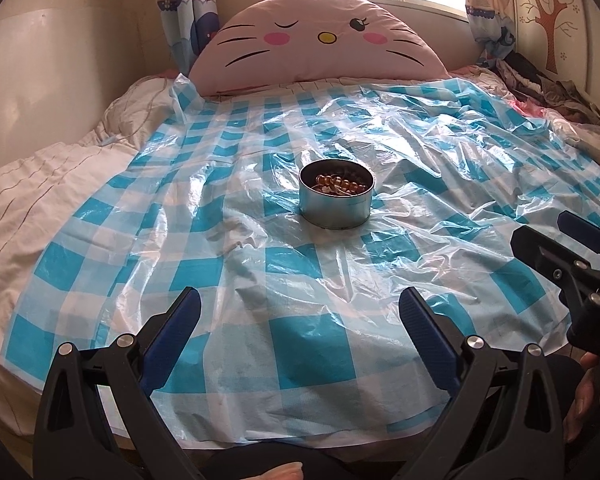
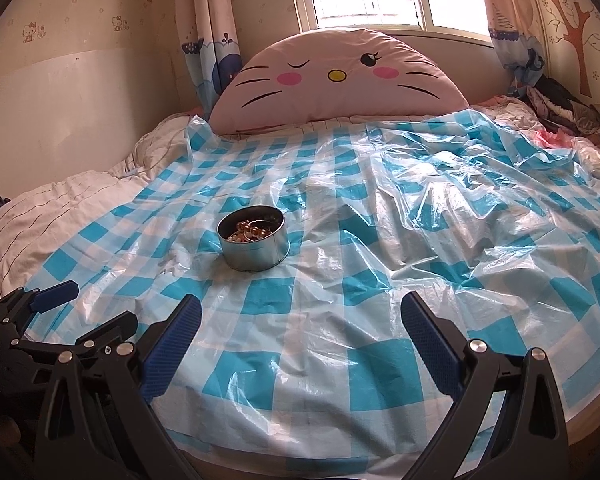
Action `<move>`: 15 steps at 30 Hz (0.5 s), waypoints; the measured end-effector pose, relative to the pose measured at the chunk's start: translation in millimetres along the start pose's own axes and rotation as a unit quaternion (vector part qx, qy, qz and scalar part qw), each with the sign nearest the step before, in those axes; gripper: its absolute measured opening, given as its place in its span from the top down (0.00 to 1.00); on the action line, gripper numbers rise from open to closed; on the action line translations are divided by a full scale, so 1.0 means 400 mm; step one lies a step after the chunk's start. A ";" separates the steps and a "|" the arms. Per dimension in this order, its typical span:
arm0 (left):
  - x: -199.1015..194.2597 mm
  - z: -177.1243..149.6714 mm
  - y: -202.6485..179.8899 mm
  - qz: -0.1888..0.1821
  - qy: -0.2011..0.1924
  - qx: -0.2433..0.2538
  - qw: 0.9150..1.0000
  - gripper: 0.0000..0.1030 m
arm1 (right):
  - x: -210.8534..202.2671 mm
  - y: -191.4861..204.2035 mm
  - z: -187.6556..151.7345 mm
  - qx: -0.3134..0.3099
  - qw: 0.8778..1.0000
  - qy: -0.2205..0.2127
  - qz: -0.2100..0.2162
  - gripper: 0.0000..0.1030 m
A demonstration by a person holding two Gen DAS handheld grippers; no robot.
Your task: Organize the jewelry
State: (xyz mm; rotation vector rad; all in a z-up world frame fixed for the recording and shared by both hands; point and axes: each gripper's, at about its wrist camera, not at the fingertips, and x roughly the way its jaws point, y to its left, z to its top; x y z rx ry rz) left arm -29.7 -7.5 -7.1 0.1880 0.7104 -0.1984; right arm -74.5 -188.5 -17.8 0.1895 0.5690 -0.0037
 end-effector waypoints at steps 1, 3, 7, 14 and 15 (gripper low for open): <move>-0.001 -0.001 0.001 -0.001 0.000 -0.001 1.000 0.07 | 0.000 0.000 -0.001 -0.001 1.000 0.000 -0.001 0.07; -0.004 -0.004 0.003 -0.002 -0.002 -0.005 1.000 0.07 | 0.000 0.001 -0.001 -0.002 1.000 0.001 -0.001 0.07; -0.009 -0.006 0.013 -0.004 -0.005 -0.015 1.000 0.07 | -0.001 0.000 -0.001 0.000 1.000 0.000 -0.001 0.07; -0.014 -0.005 0.028 -0.003 -0.009 -0.025 1.000 0.07 | 0.000 -0.002 -0.001 0.000 1.000 0.000 0.000 0.07; -0.014 -0.005 0.028 -0.004 -0.009 -0.024 1.000 0.07 | 0.000 -0.003 -0.001 -0.001 1.000 0.000 0.000 0.07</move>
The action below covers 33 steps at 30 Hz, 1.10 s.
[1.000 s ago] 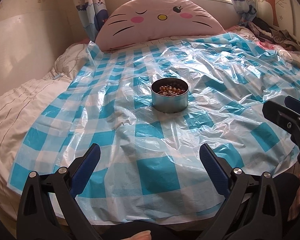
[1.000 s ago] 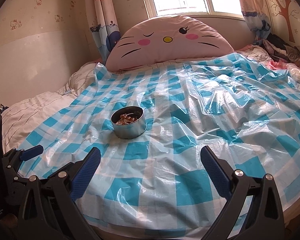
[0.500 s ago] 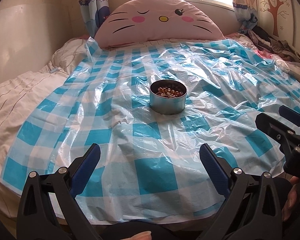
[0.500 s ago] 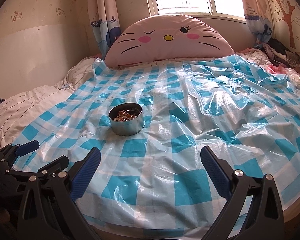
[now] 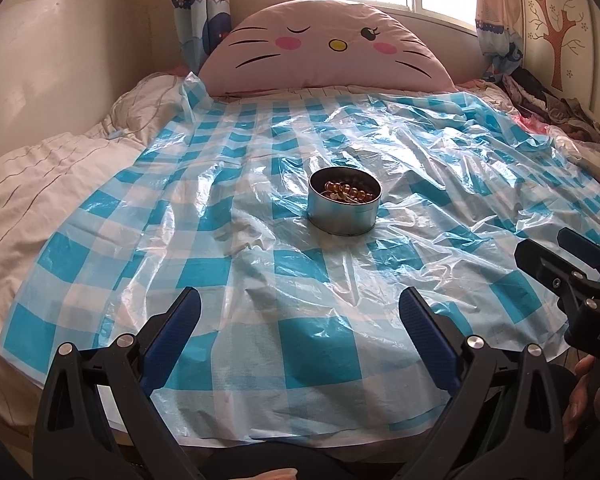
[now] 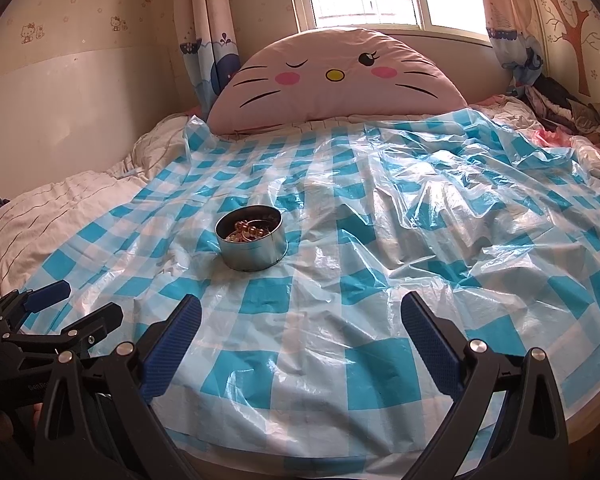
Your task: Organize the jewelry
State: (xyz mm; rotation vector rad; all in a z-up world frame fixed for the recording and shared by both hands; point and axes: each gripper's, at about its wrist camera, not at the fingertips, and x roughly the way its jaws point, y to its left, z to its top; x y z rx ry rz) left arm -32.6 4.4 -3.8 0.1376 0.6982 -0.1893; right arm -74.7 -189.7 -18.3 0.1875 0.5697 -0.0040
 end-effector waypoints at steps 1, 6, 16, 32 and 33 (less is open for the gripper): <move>0.000 0.000 0.000 0.001 0.000 0.001 1.000 0.07 | 0.000 0.000 0.000 0.000 1.000 0.000 0.000 0.07; -0.003 0.002 -0.009 0.003 -0.001 0.010 1.000 0.07 | 0.000 -0.001 0.000 0.001 1.000 -0.001 0.001 0.07; 0.001 0.001 -0.014 0.006 0.001 0.014 1.000 0.07 | -0.001 0.000 -0.001 -0.001 1.000 -0.002 -0.001 0.07; 0.007 -0.001 -0.009 0.011 0.003 0.018 1.000 0.07 | -0.006 0.008 0.006 -0.005 1.000 -0.005 -0.006 0.07; 0.007 0.000 -0.011 0.010 0.003 0.017 1.000 0.07 | -0.007 0.005 0.005 -0.005 1.000 -0.005 -0.006 0.07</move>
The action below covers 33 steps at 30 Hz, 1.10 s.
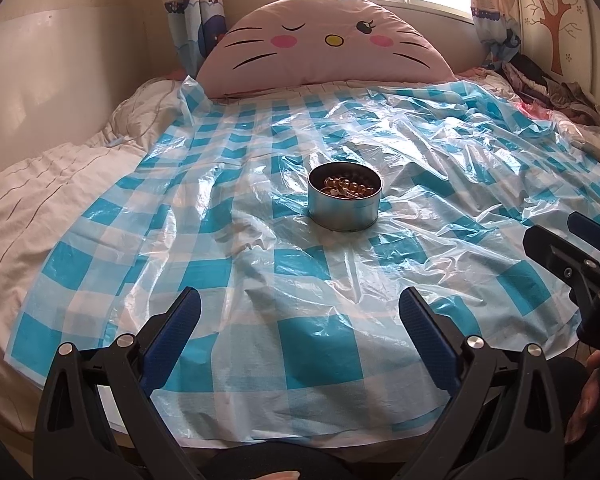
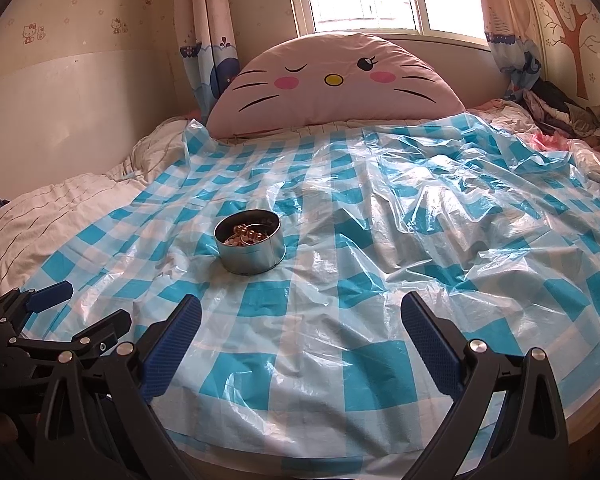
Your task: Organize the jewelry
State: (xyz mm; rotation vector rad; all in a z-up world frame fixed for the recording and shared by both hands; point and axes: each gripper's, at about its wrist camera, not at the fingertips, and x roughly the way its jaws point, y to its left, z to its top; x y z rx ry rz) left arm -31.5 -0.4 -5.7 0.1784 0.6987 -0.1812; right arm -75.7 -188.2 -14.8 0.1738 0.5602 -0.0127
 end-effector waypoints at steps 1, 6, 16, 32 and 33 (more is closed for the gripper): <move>0.000 -0.001 0.001 0.001 0.000 0.000 1.000 0.07 | 0.000 0.002 0.001 0.000 1.000 0.000 0.000 0.07; 0.000 0.000 -0.001 0.000 0.000 -0.001 1.000 0.07 | 0.000 0.000 -0.001 0.000 1.000 0.000 0.000 0.07; 0.003 -0.001 0.019 -0.002 0.007 -0.006 1.000 0.07 | -0.001 0.002 0.000 -0.001 1.000 0.000 -0.001 0.07; 0.015 -0.001 0.026 -0.001 0.018 -0.012 1.000 0.07 | -0.001 0.001 -0.002 0.000 1.000 0.000 -0.001 0.07; 0.017 0.001 0.025 -0.001 0.020 -0.012 1.000 0.07 | -0.001 0.001 -0.003 0.000 1.000 0.000 -0.001 0.07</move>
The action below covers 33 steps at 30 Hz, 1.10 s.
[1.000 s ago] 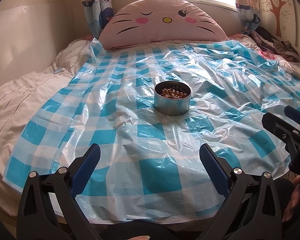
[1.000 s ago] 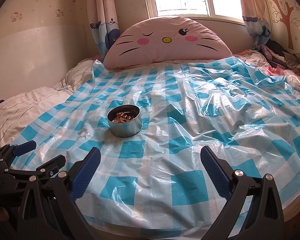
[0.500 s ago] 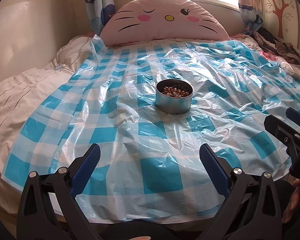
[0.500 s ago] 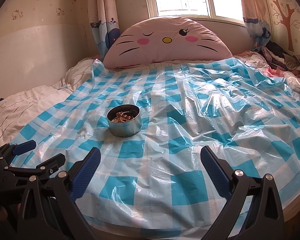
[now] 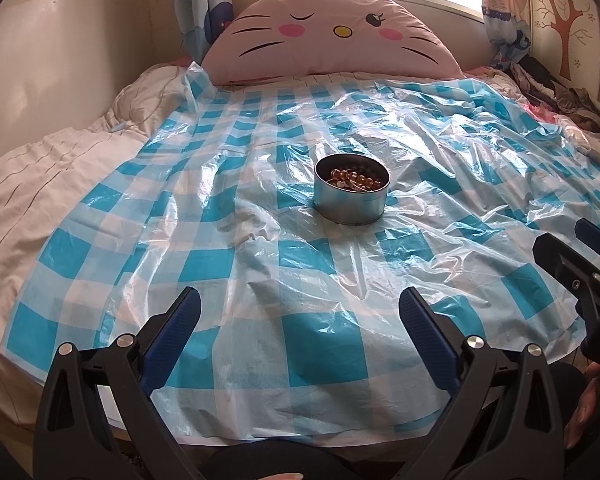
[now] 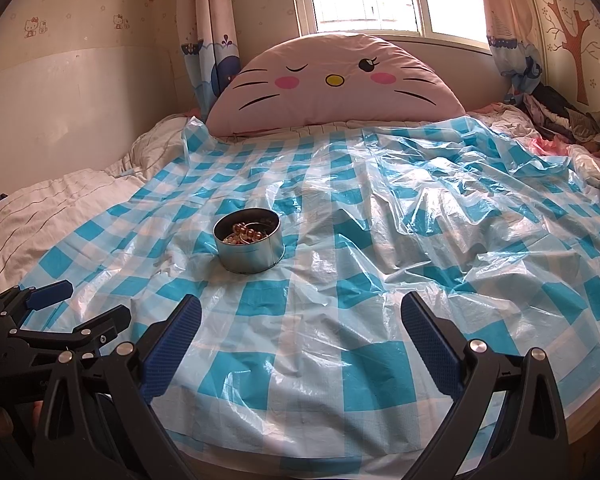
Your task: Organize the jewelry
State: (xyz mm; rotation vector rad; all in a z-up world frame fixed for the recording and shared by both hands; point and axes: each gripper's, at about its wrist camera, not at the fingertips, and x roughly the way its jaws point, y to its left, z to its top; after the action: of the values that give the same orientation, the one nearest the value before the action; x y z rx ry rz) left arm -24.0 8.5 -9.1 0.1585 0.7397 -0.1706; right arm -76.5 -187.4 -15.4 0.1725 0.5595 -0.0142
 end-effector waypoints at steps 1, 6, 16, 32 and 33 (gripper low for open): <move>0.003 0.001 0.000 0.000 0.002 -0.001 1.000 0.07 | 0.000 0.001 0.001 0.000 1.000 0.000 0.000 0.07; 0.012 0.003 0.006 -0.001 0.014 -0.007 1.000 0.07 | 0.000 0.002 0.001 -0.001 1.000 0.000 0.000 0.07; 0.017 0.007 0.002 0.000 0.020 -0.009 1.000 0.07 | 0.001 0.001 -0.001 -0.001 1.000 0.000 -0.001 0.07; -0.011 0.007 0.010 -0.019 -0.009 0.005 1.000 0.07 | 0.002 0.001 -0.001 0.002 1.000 0.001 0.001 0.07; -0.012 0.009 0.007 -0.013 -0.012 0.007 1.000 0.07 | 0.003 -0.001 -0.002 0.004 1.000 0.002 0.002 0.07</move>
State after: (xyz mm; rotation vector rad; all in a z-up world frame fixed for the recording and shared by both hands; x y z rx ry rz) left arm -24.5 10.8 -2.9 0.1605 0.7173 -0.2028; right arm -76.0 -187.8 -16.5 0.1807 0.5623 -0.0127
